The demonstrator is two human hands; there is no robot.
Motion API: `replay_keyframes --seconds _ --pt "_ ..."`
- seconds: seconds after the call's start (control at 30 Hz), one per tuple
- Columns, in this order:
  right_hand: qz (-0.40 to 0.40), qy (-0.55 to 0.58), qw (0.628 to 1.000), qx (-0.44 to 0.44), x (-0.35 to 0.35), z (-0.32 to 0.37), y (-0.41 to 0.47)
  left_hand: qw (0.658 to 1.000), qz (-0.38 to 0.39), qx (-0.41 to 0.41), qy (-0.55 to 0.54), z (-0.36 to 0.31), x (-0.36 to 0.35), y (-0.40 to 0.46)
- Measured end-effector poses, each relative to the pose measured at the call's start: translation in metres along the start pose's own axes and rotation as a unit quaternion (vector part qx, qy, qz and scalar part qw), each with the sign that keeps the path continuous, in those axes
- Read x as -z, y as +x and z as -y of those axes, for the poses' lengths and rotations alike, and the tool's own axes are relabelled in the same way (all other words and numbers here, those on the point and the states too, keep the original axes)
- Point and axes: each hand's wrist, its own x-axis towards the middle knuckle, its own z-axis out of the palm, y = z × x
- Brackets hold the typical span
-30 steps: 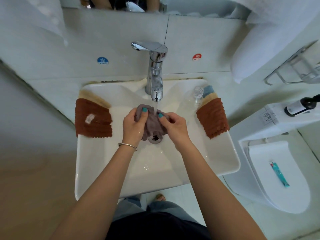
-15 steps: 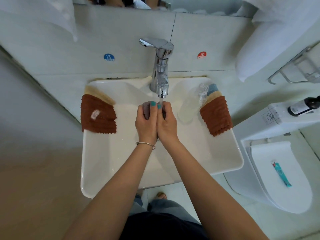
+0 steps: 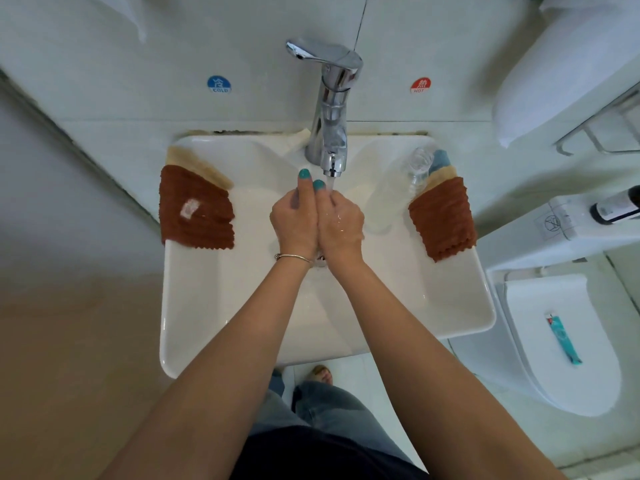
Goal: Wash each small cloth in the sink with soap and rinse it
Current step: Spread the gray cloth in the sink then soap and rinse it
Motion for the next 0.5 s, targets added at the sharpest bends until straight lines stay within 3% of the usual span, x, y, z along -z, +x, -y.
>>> replay_keyframes --seconds 0.17,0.3,0.5 --pt "-0.032 0.012 0.999 -0.016 -0.006 -0.003 0.0 0.999 -0.004 -0.021 0.047 0.002 0.001 0.006" --pt "-0.066 0.072 0.995 0.03 0.011 -0.013 -0.009 0.997 0.065 0.007 0.049 0.0 0.0 -0.004" --pt "0.07 0.15 0.986 -0.002 0.047 -0.028 -0.012 0.975 0.213 0.052 -0.035 -0.006 0.014 -0.01"
